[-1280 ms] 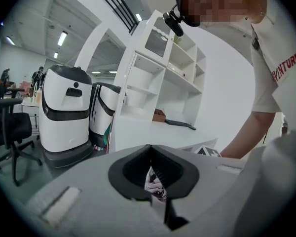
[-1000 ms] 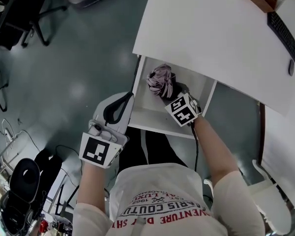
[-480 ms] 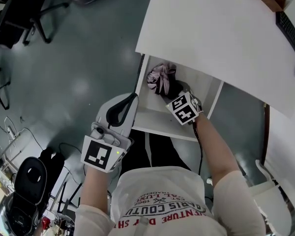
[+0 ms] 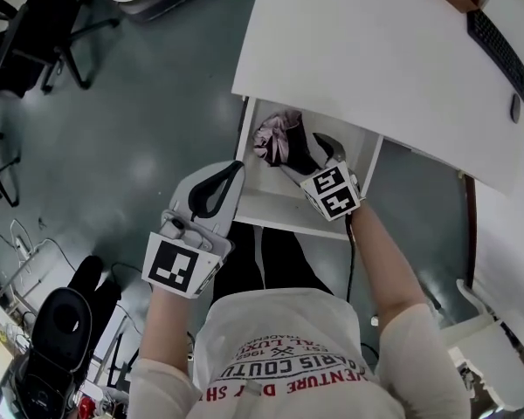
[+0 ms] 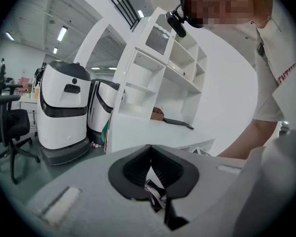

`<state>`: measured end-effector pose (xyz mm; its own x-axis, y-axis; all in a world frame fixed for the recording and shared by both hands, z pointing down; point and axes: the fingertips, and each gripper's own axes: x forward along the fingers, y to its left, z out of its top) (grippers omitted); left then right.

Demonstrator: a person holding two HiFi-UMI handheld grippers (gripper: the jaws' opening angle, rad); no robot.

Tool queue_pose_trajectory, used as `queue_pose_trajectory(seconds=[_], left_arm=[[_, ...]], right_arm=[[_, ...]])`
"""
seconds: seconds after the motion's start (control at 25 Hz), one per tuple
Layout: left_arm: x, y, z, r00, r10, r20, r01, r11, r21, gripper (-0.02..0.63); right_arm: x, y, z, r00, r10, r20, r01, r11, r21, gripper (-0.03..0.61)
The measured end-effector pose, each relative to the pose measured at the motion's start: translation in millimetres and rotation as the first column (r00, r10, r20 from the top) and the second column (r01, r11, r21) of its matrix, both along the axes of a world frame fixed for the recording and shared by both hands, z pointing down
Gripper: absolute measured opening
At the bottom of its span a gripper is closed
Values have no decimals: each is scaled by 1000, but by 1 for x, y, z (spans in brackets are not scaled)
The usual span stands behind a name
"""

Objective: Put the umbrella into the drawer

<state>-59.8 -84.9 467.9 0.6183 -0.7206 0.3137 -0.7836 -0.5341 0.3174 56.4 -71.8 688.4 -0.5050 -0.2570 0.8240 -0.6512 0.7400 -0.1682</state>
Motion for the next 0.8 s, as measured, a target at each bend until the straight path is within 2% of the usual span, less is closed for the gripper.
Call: queue_pose_trajectory(seconds=[0.12, 0.16, 0.2, 0.32, 0.44, 0.6, 0.8], left_arm=[[6, 1, -12, 999, 42, 23, -42, 999, 7, 5], [10, 1, -19, 998, 53, 25, -54, 998, 20, 5], [15, -1, -27, 998, 60, 22, -61, 997, 41, 5], [26, -2, -58, 998, 63, 14, -64, 994, 90, 5], [31, 5, -84, 998, 60, 15, -61, 994, 95, 5], [35, 7, -118, 996, 87, 37, -91, 985, 145, 5], [37, 6, -157, 991, 110, 81, -125, 969, 214, 4]], right_arm=[[2, -9, -35, 999, 44, 30, -46, 998, 53, 414], [3, -12, -48, 997, 61, 45, -65, 995, 73, 390], [6, -14, -63, 995, 81, 57, -86, 991, 98, 348], [19, -17, -112, 986, 145, 83, -159, 968, 192, 169], [32, -16, -161, 971, 205, 121, -230, 938, 260, 61], [44, -23, -219, 954, 248, 168, -292, 891, 346, 5], [49, -24, -291, 937, 245, 248, -335, 827, 451, 0]])
